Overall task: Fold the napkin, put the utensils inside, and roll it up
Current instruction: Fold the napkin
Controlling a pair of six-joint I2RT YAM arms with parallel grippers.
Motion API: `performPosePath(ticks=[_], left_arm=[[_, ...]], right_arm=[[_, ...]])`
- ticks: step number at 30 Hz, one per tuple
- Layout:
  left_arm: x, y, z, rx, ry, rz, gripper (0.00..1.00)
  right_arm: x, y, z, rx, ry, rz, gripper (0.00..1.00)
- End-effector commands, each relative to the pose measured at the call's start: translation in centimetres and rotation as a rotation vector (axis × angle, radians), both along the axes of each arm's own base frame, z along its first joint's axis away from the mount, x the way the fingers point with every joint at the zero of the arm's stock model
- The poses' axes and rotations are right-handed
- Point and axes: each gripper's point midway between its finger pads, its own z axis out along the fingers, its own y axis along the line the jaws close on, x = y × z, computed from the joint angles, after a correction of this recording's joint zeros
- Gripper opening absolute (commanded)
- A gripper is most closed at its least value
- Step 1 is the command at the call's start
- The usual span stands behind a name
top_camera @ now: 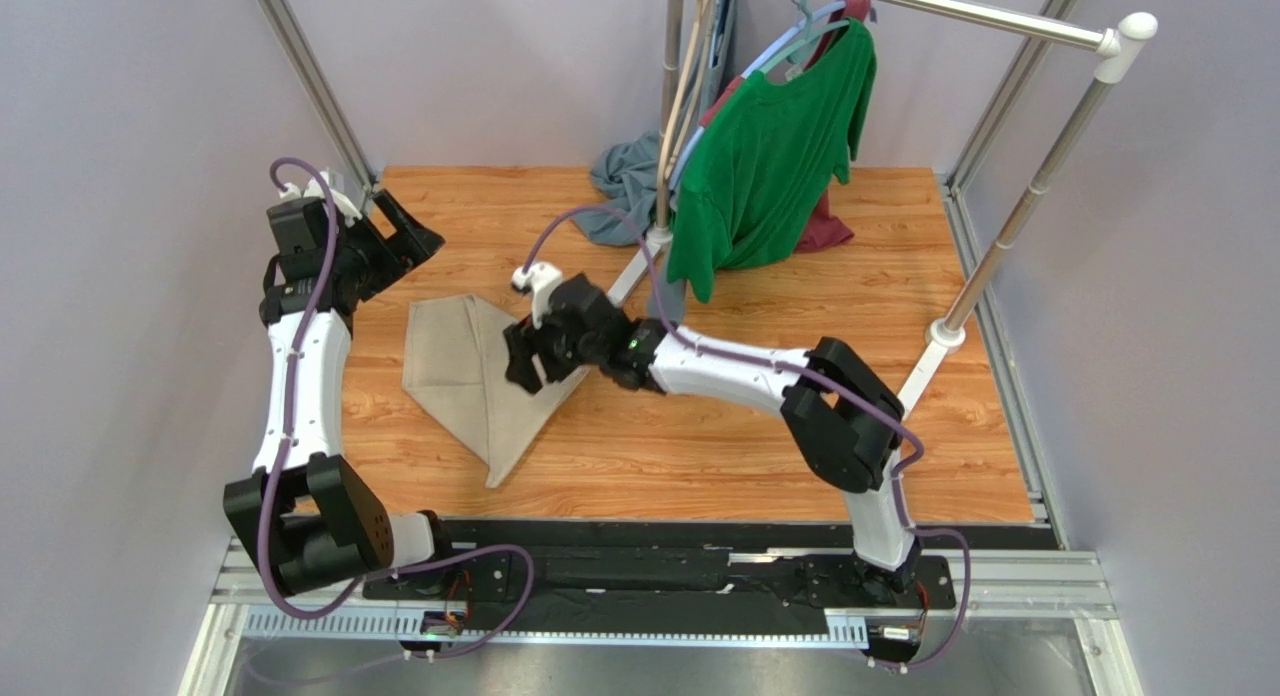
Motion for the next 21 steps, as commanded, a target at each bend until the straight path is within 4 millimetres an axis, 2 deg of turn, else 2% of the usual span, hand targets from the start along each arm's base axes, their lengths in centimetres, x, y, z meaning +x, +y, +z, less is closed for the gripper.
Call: performPosePath(ticks=[1, 3, 4, 10, 14, 21], left_arm=[[0.3, 1.6, -2.8, 0.038, 0.079, 0.039, 0.99], [-0.1, 1.9, -3.6, 0.041, 0.108, 0.049, 0.99], [-0.3, 2.0, -3.8, 0.049, 0.113, 0.052, 0.99], [-1.5, 2.7, -5.1, 0.053, 0.147, 0.071, 0.99], [-1.5, 2.7, -5.3, 0.04, 0.152, 0.067, 0.99], [-1.5, 2.3, -4.7, 0.03, 0.132, 0.057, 0.99]], right_arm=[[7.8, -3.9, 1.2, -0.081, -0.06, -0.009, 0.67], [9.5, -3.8, -0.6, -0.111, -0.029, 0.018, 0.67], [10.8, -4.3, -1.3, -0.124, -0.027, 0.019, 0.67], [13.2, -4.3, -4.2, -0.128, 0.014, 0.075, 0.67], [11.9, -4.0, -5.6, -0.113, 0.072, 0.148, 0.66], [10.5, -3.7, -7.2, -0.079, 0.159, 0.168, 0.63]])
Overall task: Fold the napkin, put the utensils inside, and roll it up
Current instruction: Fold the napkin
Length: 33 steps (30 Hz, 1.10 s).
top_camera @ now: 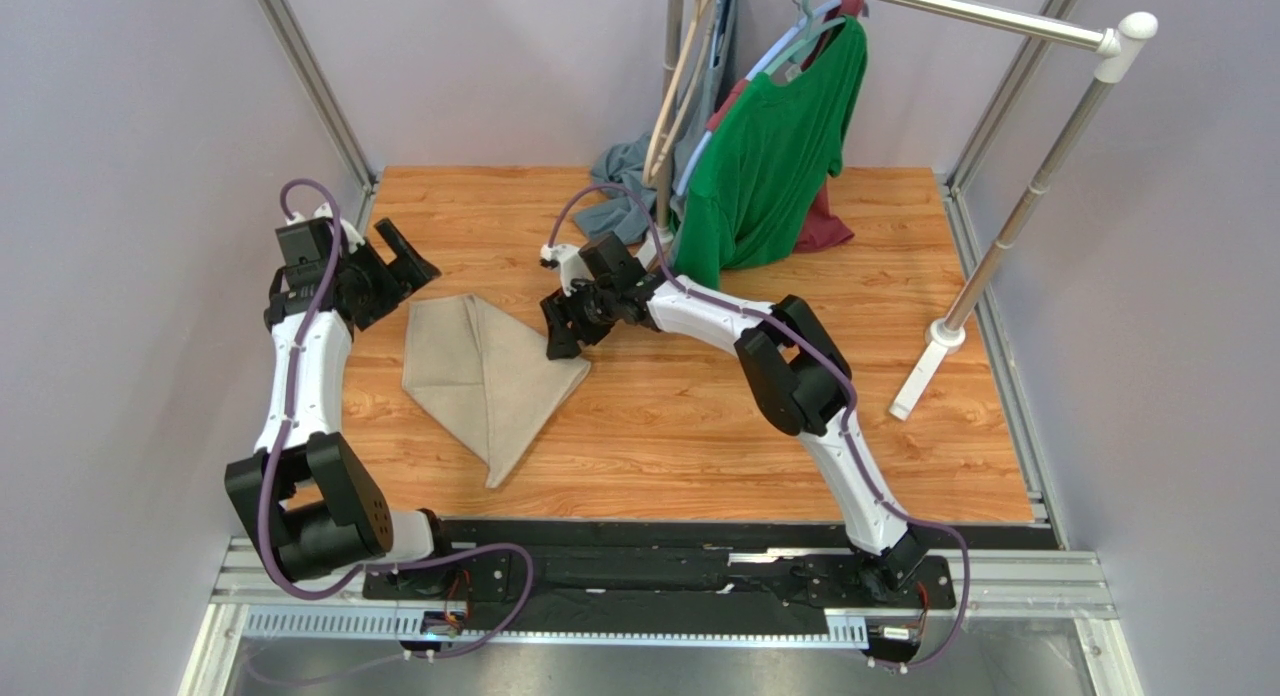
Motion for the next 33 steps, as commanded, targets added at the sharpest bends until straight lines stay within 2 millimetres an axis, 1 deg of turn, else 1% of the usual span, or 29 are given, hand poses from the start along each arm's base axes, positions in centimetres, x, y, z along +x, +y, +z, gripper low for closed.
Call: performPosePath(ticks=[1, 3, 6, 7, 9, 10, 12, 13, 15, 16, 17, 19, 20, 22, 23, 24, 26, 27, 28, 29, 30, 31, 32, 33], left_arm=[[-0.1, 0.1, 1.7, 0.014, -0.058, -0.012, 0.99], [-0.1, -0.1, 1.8, 0.007, -0.063, -0.019, 0.99], [0.0, -0.3, 2.0, -0.001, -0.071, -0.025, 0.99], [0.1, -0.4, 2.0, -0.009, -0.071, -0.031, 0.99], [0.1, -0.5, 2.0, -0.016, -0.074, -0.033, 0.99], [0.0, -0.6, 2.1, -0.016, -0.076, -0.036, 0.99], [-0.1, -0.6, 2.3, -0.016, -0.08, -0.033, 0.99], [-0.1, -0.6, 2.6, -0.012, -0.089, -0.032, 0.99], [-0.2, -0.7, 2.7, -0.013, -0.098, -0.031, 0.99], [-0.3, -0.8, 3.0, -0.018, -0.109, -0.034, 0.99], [-0.3, -1.0, 3.0, -0.021, -0.116, -0.037, 0.99], [-0.5, -1.3, 3.3, -0.029, -0.126, -0.042, 0.98], [-0.5, -1.5, 3.3, -0.032, -0.128, -0.047, 0.98], [-0.6, -2.1, 3.8, -0.025, -0.142, -0.06, 0.98], [-0.7, -2.6, 3.8, -0.024, -0.142, -0.069, 0.98], [-0.7, -3.4, 3.9, -0.02, -0.147, -0.089, 0.98], [-0.9, -4.6, 4.1, -0.018, -0.155, -0.116, 0.98], [-1.0, -5.1, 4.2, -0.02, -0.157, -0.129, 0.98], [-1.3, -6.1, 4.1, -0.023, -0.158, -0.152, 0.98], [-1.5, -6.5, 4.0, -0.024, -0.155, -0.157, 0.97], [-1.8, -7.0, 3.9, -0.03, -0.155, -0.164, 0.97], [-2.2, -7.6, 4.4, -0.031, -0.171, -0.174, 0.98], [-2.8, -8.0, 3.5, -0.039, -0.156, -0.18, 0.97], [-3.2, -8.2, 3.1, -0.039, -0.15, -0.171, 0.97]], right_arm=[[-0.9, 1.3, 1.1, 0.073, 0.031, 0.039, 0.61], [-0.9, 1.1, 0.5, 0.061, 0.042, 0.027, 0.59], [-0.9, 0.8, -0.4, 0.04, 0.057, -0.001, 0.5], [-0.8, 0.7, -0.6, 0.034, 0.057, -0.01, 0.44], [-0.5, 0.3, -1.0, 0.013, 0.06, -0.047, 0.36], [-0.6, -0.1, -1.4, 0.0, 0.068, -0.061, 0.27], [-0.5, -0.5, -1.4, -0.014, 0.069, -0.097, 0.2], [-0.7, -1.0, -1.6, -0.026, 0.078, -0.113, 0.08], [-0.6, -1.7, -1.8, -0.046, 0.083, -0.17, 0.02], [-1.2, -2.7, -2.8, -0.071, 0.1, -0.194, 0.0], [-0.7, -3.2, -2.2, -0.075, 0.065, -0.243, 0.0], [-0.6, -4.4, -1.9, -0.085, 0.062, -0.318, 0.0], [-0.8, -5.7, -1.8, -0.107, 0.049, -0.371, 0.0], [-1.2, -7.0, -2.0, -0.119, 0.058, -0.437, 0.0], [-0.9, -7.8, -1.8, -0.13, 0.041, -0.483, 0.0], [-1.8, -8.7, -1.9, -0.138, 0.055, -0.508, 0.0], [-2.1, -9.8, -1.8, -0.148, 0.048, -0.548, 0.0], [-3.0, -10.6, -2.1, -0.162, 0.058, -0.559, 0.0], [-3.4, -10.9, -2.2, -0.16, 0.075, -0.577, 0.0], [-3.4, -11.8, -2.4, -0.18, 0.062, -0.619, 0.0], [-4.3, -12.7, -3.1, -0.201, 0.074, -0.632, 0.0], [-4.8, -13.0, -2.6, -0.187, 0.083, -0.665, 0.0], [-4.8, -13.3, -2.4, -0.178, 0.07, -0.691, 0.0], [-5.6, -13.3, -2.5, -0.176, 0.069, -0.697, 0.0]])
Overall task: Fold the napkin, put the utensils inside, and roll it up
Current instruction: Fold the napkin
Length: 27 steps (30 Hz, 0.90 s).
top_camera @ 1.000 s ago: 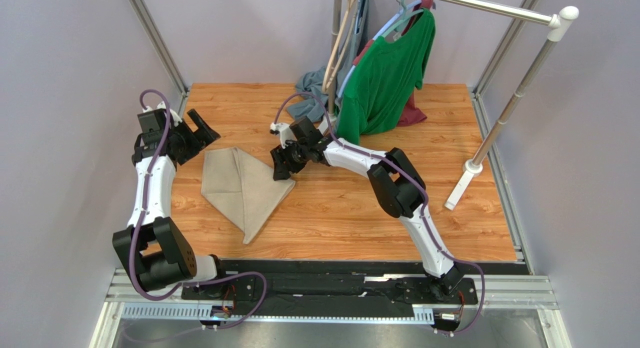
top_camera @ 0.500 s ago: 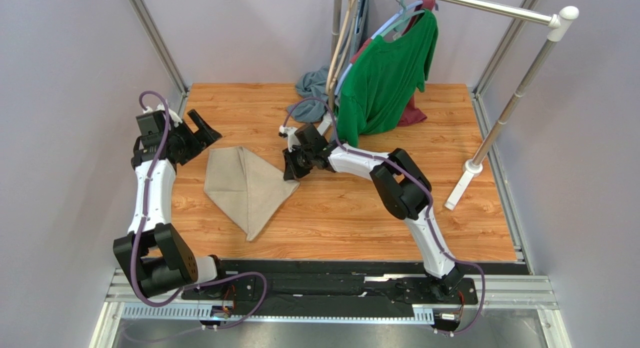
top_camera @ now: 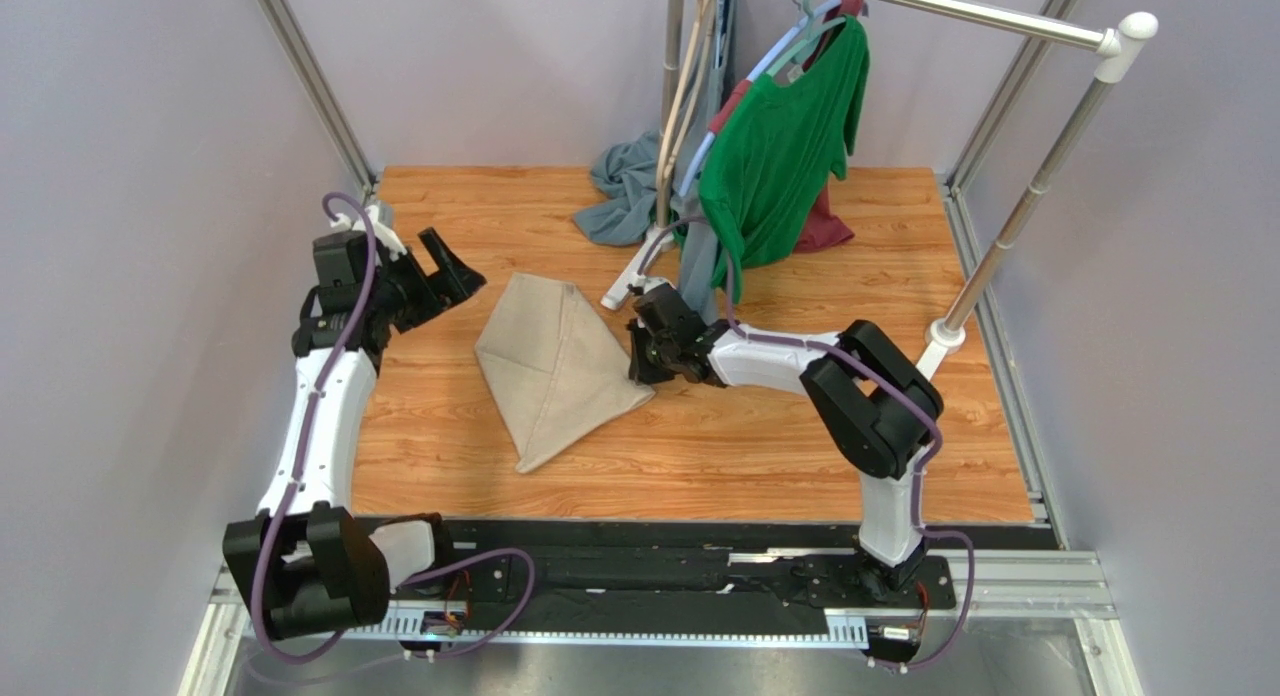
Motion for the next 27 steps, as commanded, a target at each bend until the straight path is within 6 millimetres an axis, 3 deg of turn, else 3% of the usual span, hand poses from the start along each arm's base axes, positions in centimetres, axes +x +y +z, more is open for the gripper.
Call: performPosePath(ticks=[1, 7, 14, 17, 18, 21, 27], left_arm=[[-2.4, -1.7, -0.3, -0.017, -0.032, -0.001, 0.97], [-7.2, -3.2, -4.4, 0.009, 0.015, 0.036, 0.95], [-11.1, -4.8, -8.5, 0.026, 0.13, 0.008, 0.92], [-12.1, -5.8, -9.8, 0.027, 0.172, -0.02, 0.9], [-12.5, -6.4, -10.1, 0.049, 0.189, -0.042, 0.89], [-13.3, -6.8, -11.3, 0.082, 0.269, -0.047, 0.88], [-15.8, -6.1, -13.3, 0.102, 0.447, 0.03, 0.8]], right_arm=[[-2.2, -3.4, -0.8, -0.057, -0.002, -0.169, 0.0], [-5.0, -3.8, -1.0, -0.026, -0.031, -0.296, 0.0], [-7.9, -4.1, -2.6, 0.006, 0.026, -0.346, 0.0], [-7.6, -3.7, -1.5, 0.013, -0.004, -0.31, 0.1], [-7.0, -3.0, -0.1, 0.04, -0.029, -0.297, 0.22], [-6.4, -2.5, 2.6, 0.059, -0.081, -0.251, 0.44], [-5.9, -4.3, 6.3, 0.103, -0.129, -0.245, 0.5]])
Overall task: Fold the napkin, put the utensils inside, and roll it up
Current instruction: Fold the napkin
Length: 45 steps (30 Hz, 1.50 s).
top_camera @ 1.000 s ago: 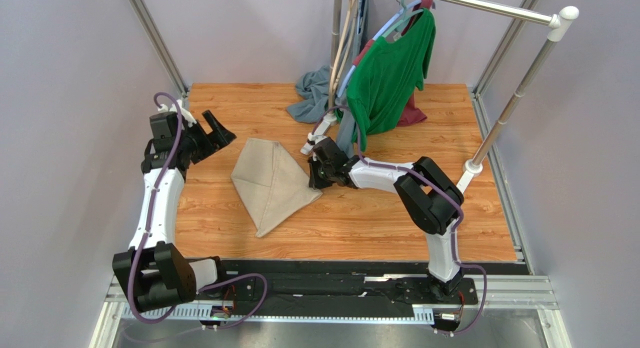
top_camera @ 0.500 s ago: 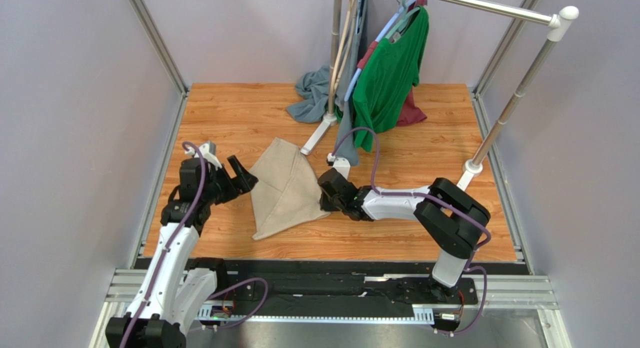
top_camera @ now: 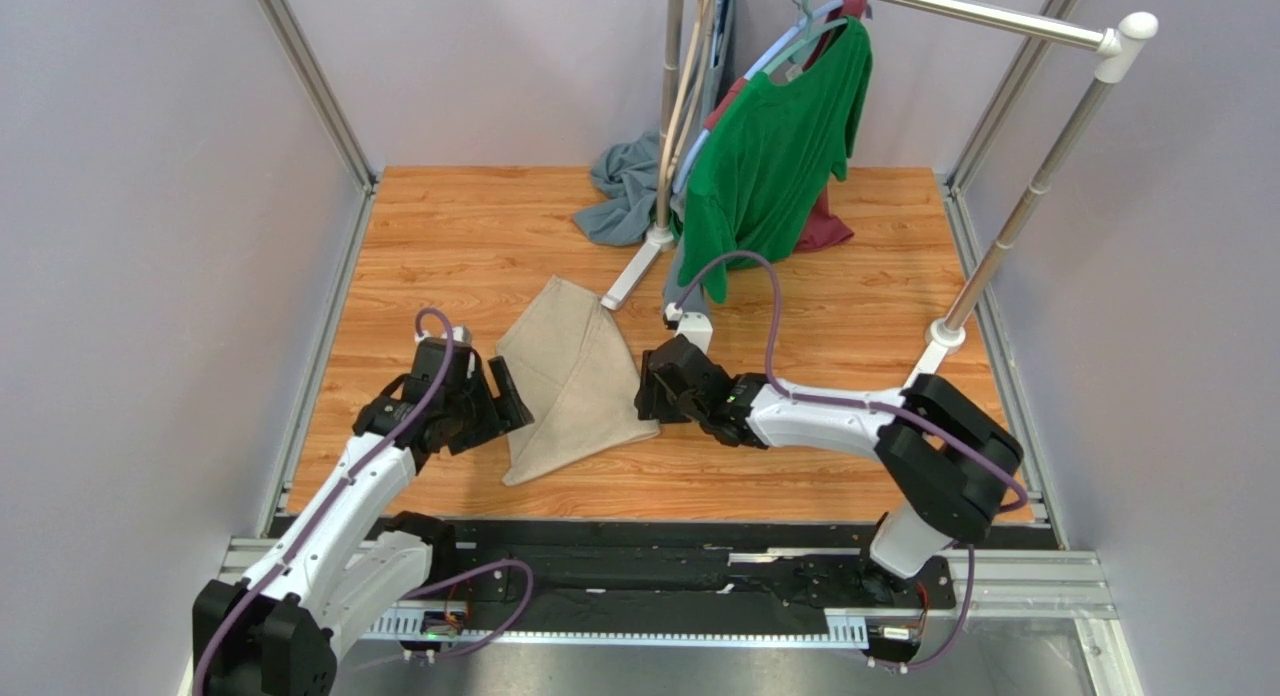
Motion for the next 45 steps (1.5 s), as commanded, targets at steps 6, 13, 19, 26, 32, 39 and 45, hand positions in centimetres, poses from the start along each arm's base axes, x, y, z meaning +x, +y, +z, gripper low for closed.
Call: performPosePath(ticks=[6, 13, 19, 26, 32, 39, 45], left_arm=[[-4.2, 0.5, -3.3, -0.038, 0.262, 0.198, 0.67], [-4.7, 0.6, -3.5, -0.081, 0.271, 0.292, 0.56], [-5.2, 0.3, -3.6, -0.095, 0.286, 0.289, 0.47], [-5.8, 0.1, -3.8, -0.083, 0.33, 0.262, 0.5], [-6.0, 0.0, -4.0, -0.055, 0.381, 0.236, 0.52], [-5.5, 0.1, -4.0, -0.044, 0.358, 0.241, 0.48], [-4.6, -0.4, -3.7, -0.082, 0.29, 0.216, 0.37]], right_arm=[[1.9, -4.0, 6.8, 0.08, -0.128, -0.013, 0.51], [2.5, -5.6, 8.3, 0.118, -0.142, -0.003, 0.51], [2.7, -5.9, 8.3, 0.143, -0.135, -0.007, 0.51], [2.8, -5.6, 8.5, 0.169, -0.129, 0.001, 0.51], [2.7, -5.9, 9.1, 0.183, -0.144, -0.006, 0.51], [2.8, -5.9, 9.0, 0.192, -0.137, -0.01, 0.51], [2.7, -5.5, 8.3, 0.192, -0.124, 0.012, 0.51]])
